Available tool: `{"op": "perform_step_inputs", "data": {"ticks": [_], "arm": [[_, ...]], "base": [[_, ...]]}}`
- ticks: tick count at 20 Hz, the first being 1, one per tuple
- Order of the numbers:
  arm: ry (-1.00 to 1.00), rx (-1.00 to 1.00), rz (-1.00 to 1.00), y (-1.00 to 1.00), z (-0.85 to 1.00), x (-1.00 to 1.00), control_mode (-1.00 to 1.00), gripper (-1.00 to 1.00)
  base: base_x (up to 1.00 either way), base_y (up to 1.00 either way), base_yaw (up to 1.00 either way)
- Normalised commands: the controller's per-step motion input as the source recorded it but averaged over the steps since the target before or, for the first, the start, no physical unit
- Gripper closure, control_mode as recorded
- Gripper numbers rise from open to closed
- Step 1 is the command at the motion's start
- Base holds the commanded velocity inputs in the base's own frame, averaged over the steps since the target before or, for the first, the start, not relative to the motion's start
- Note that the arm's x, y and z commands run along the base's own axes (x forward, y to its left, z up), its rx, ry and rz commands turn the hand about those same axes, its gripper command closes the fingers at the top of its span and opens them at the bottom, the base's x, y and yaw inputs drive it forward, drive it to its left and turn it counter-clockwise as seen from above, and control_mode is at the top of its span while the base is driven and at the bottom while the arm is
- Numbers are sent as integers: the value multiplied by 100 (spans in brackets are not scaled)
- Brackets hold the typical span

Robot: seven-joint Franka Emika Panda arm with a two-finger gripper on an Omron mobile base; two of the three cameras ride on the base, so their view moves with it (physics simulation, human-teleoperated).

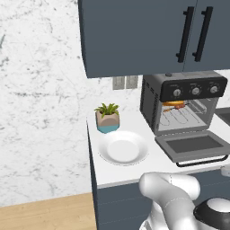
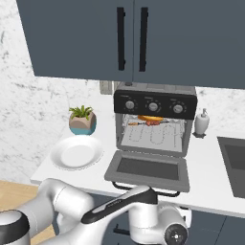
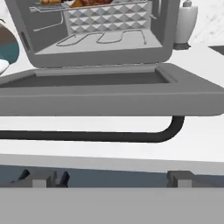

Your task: Pick up the kebab skewer and baguette bread, and place them inside the toaster oven. Close the toaster oven door and start by setting the timer.

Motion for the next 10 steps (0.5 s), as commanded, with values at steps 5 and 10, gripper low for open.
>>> {"op": "perform_step_inputs", "data": {"ticks": [5,10], "arm": [[0,-1,7,32,-10,20,-100,-100],[0,0,2,8,-11,20,-100,-100]], "base": [[0,0,0],[0,0,0]]}}
